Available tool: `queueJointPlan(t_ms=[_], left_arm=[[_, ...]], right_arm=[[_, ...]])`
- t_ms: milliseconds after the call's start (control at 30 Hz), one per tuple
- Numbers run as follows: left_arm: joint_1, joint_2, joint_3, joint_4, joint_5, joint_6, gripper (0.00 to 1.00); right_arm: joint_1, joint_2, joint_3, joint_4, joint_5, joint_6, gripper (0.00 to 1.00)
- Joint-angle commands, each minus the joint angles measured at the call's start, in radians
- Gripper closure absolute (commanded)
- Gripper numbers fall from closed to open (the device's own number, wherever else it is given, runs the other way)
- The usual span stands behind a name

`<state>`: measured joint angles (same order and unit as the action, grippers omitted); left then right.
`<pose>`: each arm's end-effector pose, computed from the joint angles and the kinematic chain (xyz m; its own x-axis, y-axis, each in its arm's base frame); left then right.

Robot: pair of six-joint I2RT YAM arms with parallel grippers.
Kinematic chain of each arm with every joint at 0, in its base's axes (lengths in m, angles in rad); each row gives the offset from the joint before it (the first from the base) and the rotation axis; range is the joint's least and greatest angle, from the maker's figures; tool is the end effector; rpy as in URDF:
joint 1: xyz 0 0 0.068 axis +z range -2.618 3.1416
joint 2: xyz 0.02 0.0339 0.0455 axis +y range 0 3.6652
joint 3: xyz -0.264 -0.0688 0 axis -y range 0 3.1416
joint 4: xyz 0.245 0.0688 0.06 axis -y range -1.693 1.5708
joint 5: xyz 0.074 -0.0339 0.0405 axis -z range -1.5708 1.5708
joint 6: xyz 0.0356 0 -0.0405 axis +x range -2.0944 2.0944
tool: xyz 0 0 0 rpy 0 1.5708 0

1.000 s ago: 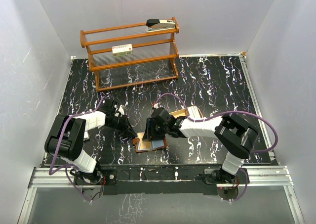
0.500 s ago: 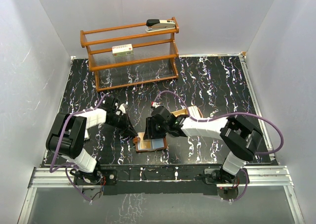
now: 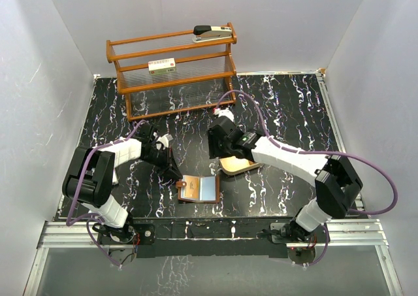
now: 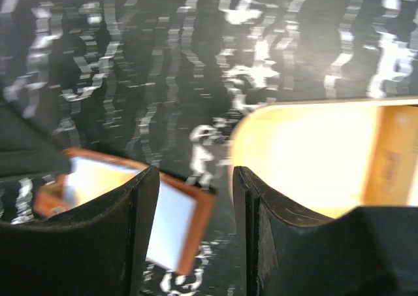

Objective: Put the credit cards into the card holder
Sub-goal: Insert the credit card into the card holder, then pick up the credit card from the storage box.

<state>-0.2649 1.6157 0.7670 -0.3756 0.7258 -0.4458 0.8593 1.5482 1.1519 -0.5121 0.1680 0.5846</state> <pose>0.2573 -0.0943 0.1384 -0.9973 -0.0636 -0.0372 -0.0184 0.7043 -0.7097 0.2202 0.2463 0.2522 -0.8044 -0.0998 -0.5856 -0.2826 0.9314 0.2294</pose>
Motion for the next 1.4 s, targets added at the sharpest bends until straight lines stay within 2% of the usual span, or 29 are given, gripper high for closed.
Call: queueJointPlan(t_ms=[0, 200, 500, 900, 1367], left_arm=[[-0.004, -0.002, 0.020, -0.056, 0.059, 0.056, 1.00], [-0.004, -0.036, 0.007, -0.038, 0.063, 0.050, 1.00], [-0.004, -0.047, 0.006, -0.039, 0.080, 0.058, 1.00], [-0.004, -0.064, 0.002, -0.036, 0.090, 0.058, 1.00], [-0.004, -0.066, 0.006, -0.038, 0.086, 0.059, 1.00]], right_arm=[[-0.045, -0.049, -0.001, -0.117, 0.190, -0.077, 0.52], [-0.107, 0.003, 0.030, -0.231, 0.364, -0.113, 0.49], [-0.150, 0.099, 0.076, -0.317, 0.537, -0.144, 0.37], [-0.190, 0.166, 0.072, -0.281, 0.564, -0.191, 0.36], [-0.196, 0.162, 0.034, -0.235, 0.513, -0.215, 0.34]])
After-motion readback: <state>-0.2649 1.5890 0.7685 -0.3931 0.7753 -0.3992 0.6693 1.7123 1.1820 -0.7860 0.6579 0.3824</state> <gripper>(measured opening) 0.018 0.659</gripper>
